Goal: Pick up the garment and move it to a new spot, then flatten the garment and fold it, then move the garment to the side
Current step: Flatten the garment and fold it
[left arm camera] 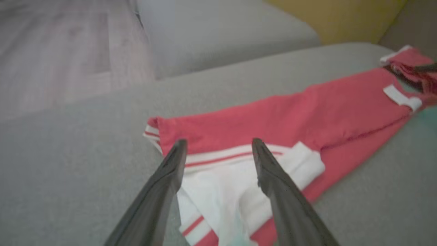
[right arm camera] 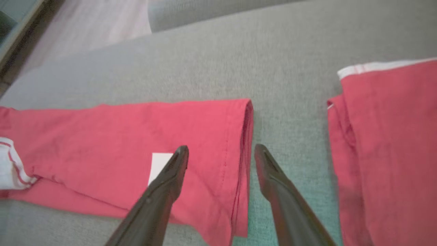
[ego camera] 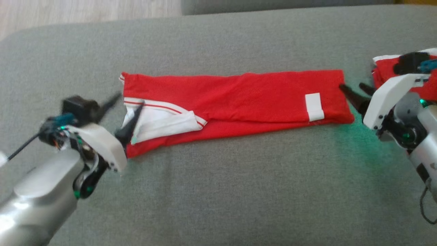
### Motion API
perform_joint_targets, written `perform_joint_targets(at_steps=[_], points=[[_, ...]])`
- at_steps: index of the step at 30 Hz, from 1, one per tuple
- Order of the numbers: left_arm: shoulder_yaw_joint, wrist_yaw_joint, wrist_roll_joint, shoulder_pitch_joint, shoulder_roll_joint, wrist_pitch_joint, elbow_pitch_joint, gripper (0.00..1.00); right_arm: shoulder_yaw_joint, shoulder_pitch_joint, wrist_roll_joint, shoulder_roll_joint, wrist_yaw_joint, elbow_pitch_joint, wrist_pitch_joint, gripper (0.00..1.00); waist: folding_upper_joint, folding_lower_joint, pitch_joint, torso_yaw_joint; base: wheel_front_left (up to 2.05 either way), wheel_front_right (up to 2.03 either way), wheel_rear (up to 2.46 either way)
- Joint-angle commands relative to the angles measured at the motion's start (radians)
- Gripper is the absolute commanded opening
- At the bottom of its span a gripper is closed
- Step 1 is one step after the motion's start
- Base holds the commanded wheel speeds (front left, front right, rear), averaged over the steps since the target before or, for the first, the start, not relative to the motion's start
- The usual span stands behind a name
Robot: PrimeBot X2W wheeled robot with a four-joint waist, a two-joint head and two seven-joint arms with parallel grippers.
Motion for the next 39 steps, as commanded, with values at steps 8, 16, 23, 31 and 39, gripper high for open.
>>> perform_joint_targets(at_steps=[8,16,23,31,39], points=[[0.252,0.138,0.029,0.003,-0.020,-0.211,-0.048,1.00,-0.124,-0.046,0.003,0.056,0.003,-0.076,-0.295,1.00,-0.0001,-0.0001,-0.088,-0.026,0.00,0.00,0.00],[0.660,0.194,0.266,0.289,-0.162,-0.212,-0.262,1.00,-0.243,0.040,-0.150,0.200,0.003,-0.094,-0.581,1.00,-0.0001,-0.0001,-0.150,-0.045,0.00,0.00,0.00],[0.823,0.123,0.440,0.491,-0.313,-0.212,-0.295,1.00,-0.546,0.262,-0.470,0.351,0.003,-0.216,-0.595,1.00,-0.0001,-0.0001,-0.165,-0.045,0.00,0.00,0.00],[0.991,0.015,0.603,0.615,-0.477,-0.212,-0.262,1.00,-0.731,0.519,-0.680,0.460,0.003,-0.347,-0.595,1.00,-0.0001,-0.0001,-0.169,-0.038,0.00,0.00,0.00],[1.089,-0.060,0.686,0.615,-0.537,-0.213,-0.237,1.00,-0.695,0.524,-0.692,0.461,0.003,-0.376,-0.595,1.00,-0.0001,-0.0001,-0.158,-0.027,0.00,0.00,0.00]])
